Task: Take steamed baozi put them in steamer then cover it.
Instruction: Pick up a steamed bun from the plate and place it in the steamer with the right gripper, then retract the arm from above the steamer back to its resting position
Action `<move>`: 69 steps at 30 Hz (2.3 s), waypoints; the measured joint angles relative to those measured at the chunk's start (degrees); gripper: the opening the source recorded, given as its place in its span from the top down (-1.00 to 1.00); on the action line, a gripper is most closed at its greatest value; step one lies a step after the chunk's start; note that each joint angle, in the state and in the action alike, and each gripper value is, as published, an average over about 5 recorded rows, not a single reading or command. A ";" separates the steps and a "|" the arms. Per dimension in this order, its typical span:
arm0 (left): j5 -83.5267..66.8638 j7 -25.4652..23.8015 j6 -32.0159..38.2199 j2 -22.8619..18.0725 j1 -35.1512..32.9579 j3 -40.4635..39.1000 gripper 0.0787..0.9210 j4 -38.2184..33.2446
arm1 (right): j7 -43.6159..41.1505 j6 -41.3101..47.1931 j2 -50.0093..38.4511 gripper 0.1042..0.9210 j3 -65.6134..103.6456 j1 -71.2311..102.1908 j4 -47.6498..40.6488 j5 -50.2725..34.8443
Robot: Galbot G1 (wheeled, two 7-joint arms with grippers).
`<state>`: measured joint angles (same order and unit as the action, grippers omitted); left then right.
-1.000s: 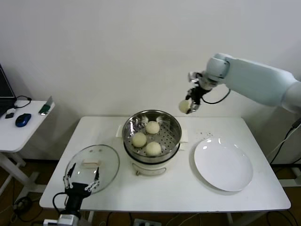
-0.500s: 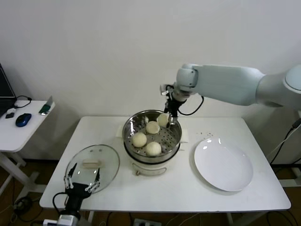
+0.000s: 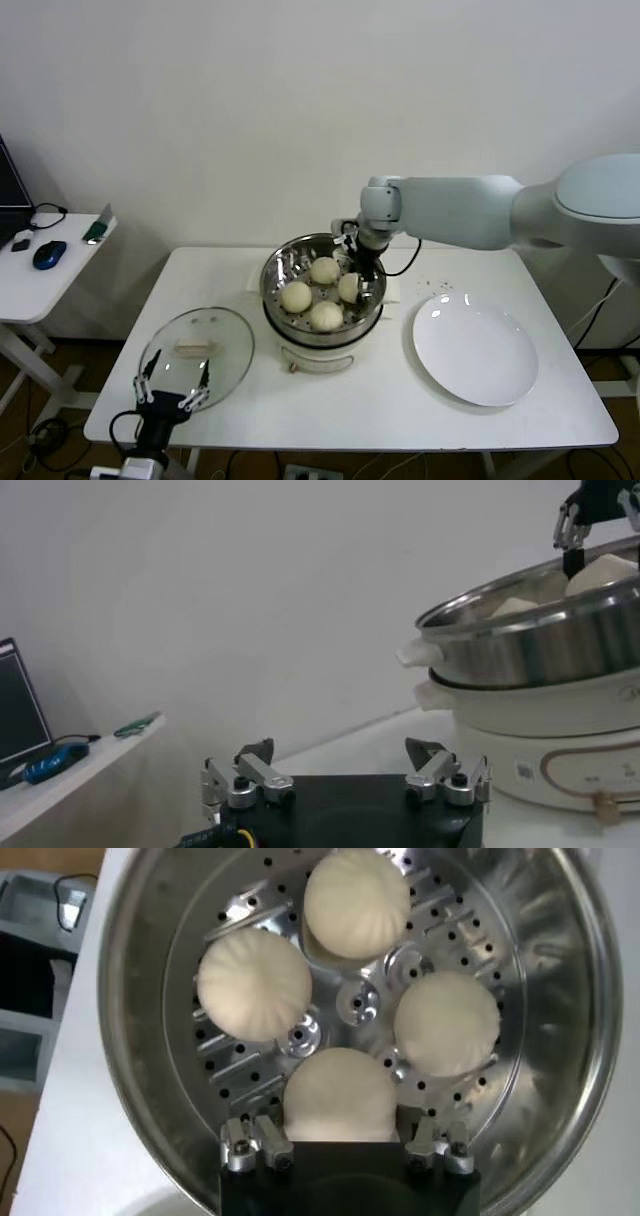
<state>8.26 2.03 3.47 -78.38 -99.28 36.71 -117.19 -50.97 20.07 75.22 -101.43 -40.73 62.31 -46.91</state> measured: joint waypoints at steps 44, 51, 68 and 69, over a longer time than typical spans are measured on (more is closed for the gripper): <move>1.30 2.50 2.47 -0.59 1.79 0.41 -0.77 -0.74 | 21.33 -17.03 -38.39 -0.76 36.78 18.72 20.19 7.43; 2.67 1.58 3.65 -1.40 2.92 0.86 -0.77 -0.20 | 28.97 -22.09 -43.55 -0.76 55.82 37.89 23.81 9.09; 16.42 2.49 0.14 -0.40 4.05 2.29 -0.77 -0.17 | 38.25 -22.62 -36.02 -0.76 109.14 87.62 32.49 11.35; 18.55 2.50 -0.56 -0.13 4.11 2.22 -0.77 -0.16 | 38.71 -22.30 -34.91 -0.76 111.55 89.90 33.07 11.44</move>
<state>26.81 4.53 2.90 -78.51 -95.17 38.93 -117.34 -12.26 -2.24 40.32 10.12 49.17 95.37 -35.47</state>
